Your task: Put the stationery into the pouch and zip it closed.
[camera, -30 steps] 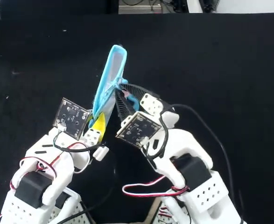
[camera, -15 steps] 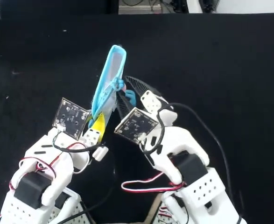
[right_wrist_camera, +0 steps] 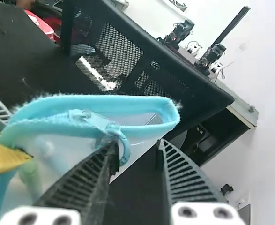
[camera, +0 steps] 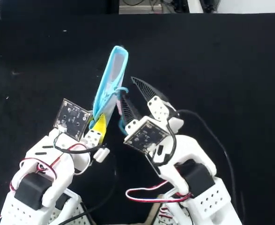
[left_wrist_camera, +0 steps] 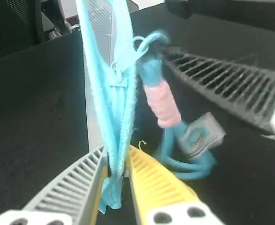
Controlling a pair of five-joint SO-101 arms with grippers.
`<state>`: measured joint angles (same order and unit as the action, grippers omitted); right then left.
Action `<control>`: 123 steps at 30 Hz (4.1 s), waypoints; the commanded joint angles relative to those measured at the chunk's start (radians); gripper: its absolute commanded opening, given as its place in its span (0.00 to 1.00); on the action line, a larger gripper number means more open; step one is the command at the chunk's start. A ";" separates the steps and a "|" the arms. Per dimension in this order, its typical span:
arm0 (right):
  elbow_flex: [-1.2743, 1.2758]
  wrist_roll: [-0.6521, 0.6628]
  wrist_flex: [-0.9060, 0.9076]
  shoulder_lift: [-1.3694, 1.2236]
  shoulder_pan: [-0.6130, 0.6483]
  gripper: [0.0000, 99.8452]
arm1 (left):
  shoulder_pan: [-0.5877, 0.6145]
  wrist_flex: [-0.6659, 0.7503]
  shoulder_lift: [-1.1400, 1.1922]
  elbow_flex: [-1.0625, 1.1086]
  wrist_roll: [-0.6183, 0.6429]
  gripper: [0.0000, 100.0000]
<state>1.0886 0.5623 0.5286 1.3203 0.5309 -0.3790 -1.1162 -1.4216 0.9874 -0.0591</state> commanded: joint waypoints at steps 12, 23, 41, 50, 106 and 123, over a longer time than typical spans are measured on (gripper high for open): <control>-0.002 0.018 0.003 -0.045 0.021 0.14 | 0.001 -0.080 0.006 0.005 -0.103 0.03; -0.004 0.095 0.060 -0.036 0.061 0.01 | 0.001 -0.080 0.006 0.012 -0.100 0.03; -0.068 -0.143 -0.081 -0.045 -0.130 0.01 | 0.001 -0.095 0.005 0.013 -0.097 0.03; -0.133 -0.140 -0.081 -0.047 -0.130 0.01 | 0.001 -0.095 0.005 0.013 -0.095 0.03; -0.696 -0.147 0.041 -0.705 -0.388 0.01 | 0.001 -0.095 0.005 0.013 -0.075 0.03; -0.915 -0.503 0.652 -0.529 -0.084 0.25 | 0.001 -0.094 0.005 0.013 -0.075 0.03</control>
<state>0.2493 0.0683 1.1316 0.7296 0.4219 -0.3805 -1.1730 -1.4231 0.9858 -0.1496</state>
